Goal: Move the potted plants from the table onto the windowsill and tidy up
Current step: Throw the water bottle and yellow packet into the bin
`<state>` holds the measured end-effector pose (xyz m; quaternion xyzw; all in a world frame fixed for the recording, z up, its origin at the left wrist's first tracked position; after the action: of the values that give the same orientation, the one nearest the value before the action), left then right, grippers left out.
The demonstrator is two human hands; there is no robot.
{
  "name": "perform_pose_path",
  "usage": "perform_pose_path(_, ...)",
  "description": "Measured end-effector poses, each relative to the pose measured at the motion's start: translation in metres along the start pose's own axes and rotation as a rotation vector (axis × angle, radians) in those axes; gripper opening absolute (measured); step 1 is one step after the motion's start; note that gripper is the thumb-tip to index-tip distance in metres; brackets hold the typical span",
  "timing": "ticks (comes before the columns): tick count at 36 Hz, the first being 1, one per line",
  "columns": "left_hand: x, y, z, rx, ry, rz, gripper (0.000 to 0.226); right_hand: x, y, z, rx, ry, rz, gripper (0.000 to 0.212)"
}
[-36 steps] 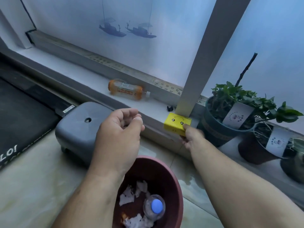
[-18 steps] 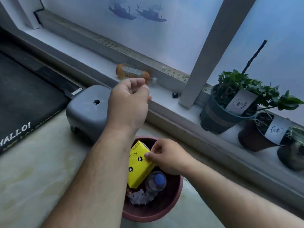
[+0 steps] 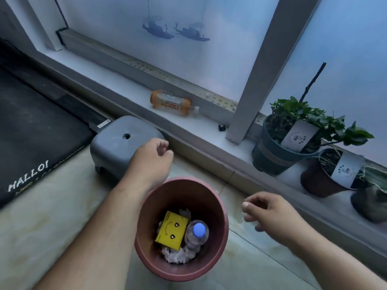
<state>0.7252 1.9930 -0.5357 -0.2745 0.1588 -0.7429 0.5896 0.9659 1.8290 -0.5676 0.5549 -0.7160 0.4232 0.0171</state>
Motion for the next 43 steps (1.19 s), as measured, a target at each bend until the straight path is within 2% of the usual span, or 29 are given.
perform_pose_path(3,0.002,0.002,-0.022,-0.304,-0.072,-0.115,0.041,0.003,0.019,0.014,-0.211,0.124,-0.058,0.013)
perform_pose_path(6,0.002,-0.001,-0.045,-0.533,-0.164,-0.215,0.046,0.000,0.036,0.021,-0.247,0.185,-0.142,0.023)
perform_pose_path(10,0.009,-0.002,-0.070,-0.640,-0.332,-0.387,0.025,0.003,0.052,0.027,-0.238,0.222,-0.311,0.019)
perform_pose_path(11,0.010,-0.002,-0.075,-0.634,-0.391,-0.434,0.026,0.004,0.056,0.027,-0.244,0.234,-0.343,0.017)
perform_pose_path(13,0.014,-0.002,-0.083,-0.593,-0.478,-0.492,0.026,0.005,0.063,0.026,-0.226,0.225,-0.370,0.016)
perform_pose_path(17,0.011,-0.001,-0.091,-0.487,-0.489,-0.461,0.022,0.000,0.067,0.026,-0.194,0.191,-0.312,0.018)
perform_pose_path(22,0.001,0.008,-0.094,-0.321,-0.453,-0.368,0.023,-0.014,0.059,0.032,-0.274,0.232,-0.221,0.021)
perform_pose_path(30,-0.013,0.037,-0.064,-0.022,-0.362,-0.130,0.023,-0.053,0.034,0.024,-0.432,0.270,0.029,0.023)
perform_pose_path(37,-0.035,0.073,-0.045,0.309,-0.276,-0.078,0.030,-0.096,0.002,0.021,-0.600,0.331,0.163,0.021)
perform_pose_path(43,-0.047,0.104,-0.057,0.443,-0.247,-0.043,0.033,-0.113,-0.002,0.025,-0.617,0.310,0.243,0.022)
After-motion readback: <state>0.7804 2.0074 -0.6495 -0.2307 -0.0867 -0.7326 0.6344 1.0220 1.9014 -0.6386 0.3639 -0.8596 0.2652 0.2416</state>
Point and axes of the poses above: each hand's wrist, its own x-axis away from the middle knuckle, its own y-axis out of the palm, z = x × y, the point moved 2 cm from there along -x, towards the middle knuckle, and after that the axes turned 1 degree about -z, right-handed, at the moved point
